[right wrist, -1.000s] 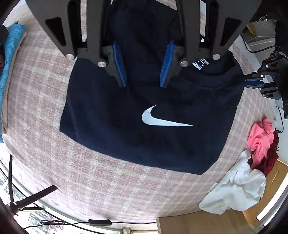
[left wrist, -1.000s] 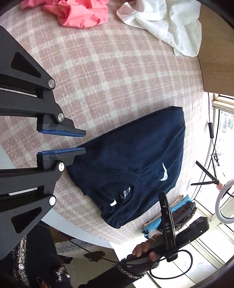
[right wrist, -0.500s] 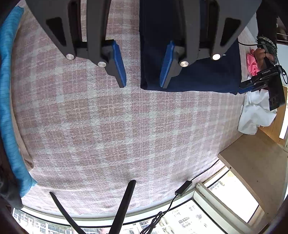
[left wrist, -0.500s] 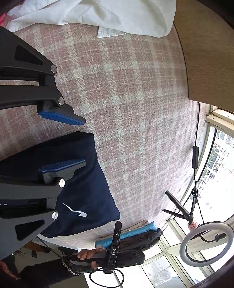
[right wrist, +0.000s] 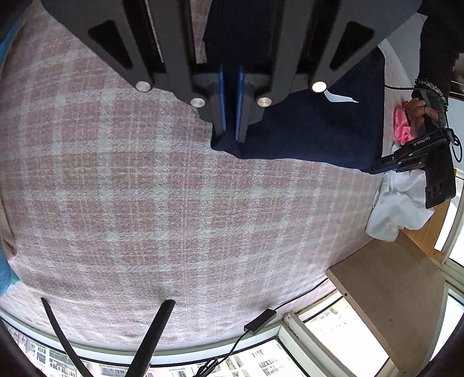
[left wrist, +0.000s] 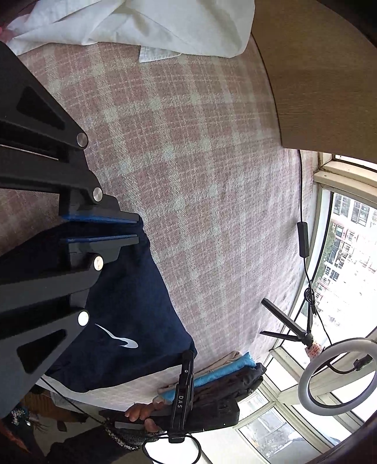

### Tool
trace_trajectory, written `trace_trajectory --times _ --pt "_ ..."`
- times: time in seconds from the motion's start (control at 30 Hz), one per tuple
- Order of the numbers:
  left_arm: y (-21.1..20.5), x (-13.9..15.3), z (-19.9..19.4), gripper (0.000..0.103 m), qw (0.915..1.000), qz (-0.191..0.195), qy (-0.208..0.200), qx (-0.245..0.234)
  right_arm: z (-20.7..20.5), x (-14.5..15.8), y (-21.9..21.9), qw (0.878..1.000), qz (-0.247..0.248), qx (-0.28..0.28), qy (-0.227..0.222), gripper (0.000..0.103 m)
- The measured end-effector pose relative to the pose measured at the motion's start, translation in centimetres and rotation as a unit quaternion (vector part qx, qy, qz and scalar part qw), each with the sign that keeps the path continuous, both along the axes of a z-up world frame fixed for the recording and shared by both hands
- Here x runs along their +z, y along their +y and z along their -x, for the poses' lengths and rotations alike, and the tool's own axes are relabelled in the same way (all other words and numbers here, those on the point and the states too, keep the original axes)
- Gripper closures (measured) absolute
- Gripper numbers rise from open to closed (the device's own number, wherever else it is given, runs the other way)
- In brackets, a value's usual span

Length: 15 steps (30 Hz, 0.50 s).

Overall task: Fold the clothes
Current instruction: 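Grasp the folded sweatshirt edge with both grippers and lift it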

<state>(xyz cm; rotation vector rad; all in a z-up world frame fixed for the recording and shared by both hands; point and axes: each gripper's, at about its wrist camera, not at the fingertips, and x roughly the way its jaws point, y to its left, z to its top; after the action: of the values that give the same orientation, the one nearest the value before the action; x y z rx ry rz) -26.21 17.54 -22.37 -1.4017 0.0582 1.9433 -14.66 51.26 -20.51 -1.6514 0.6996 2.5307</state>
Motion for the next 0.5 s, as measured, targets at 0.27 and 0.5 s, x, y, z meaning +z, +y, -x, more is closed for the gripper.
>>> trace_trajectory --times 0.27,0.5 --pt "-2.9 -0.4 2.1 0.103 0.9974 0.021 -0.016 0.066 0.9 -1.5 -0.5 0.998 -0.047 -0.015 -0.029 0.098" --pt "0.8 1.7 0.4 0.082 1.0000 0.005 0.005 0.006 0.6 3.5 -0.9 0.989 -0.142 -0.039 0.007 0.073"
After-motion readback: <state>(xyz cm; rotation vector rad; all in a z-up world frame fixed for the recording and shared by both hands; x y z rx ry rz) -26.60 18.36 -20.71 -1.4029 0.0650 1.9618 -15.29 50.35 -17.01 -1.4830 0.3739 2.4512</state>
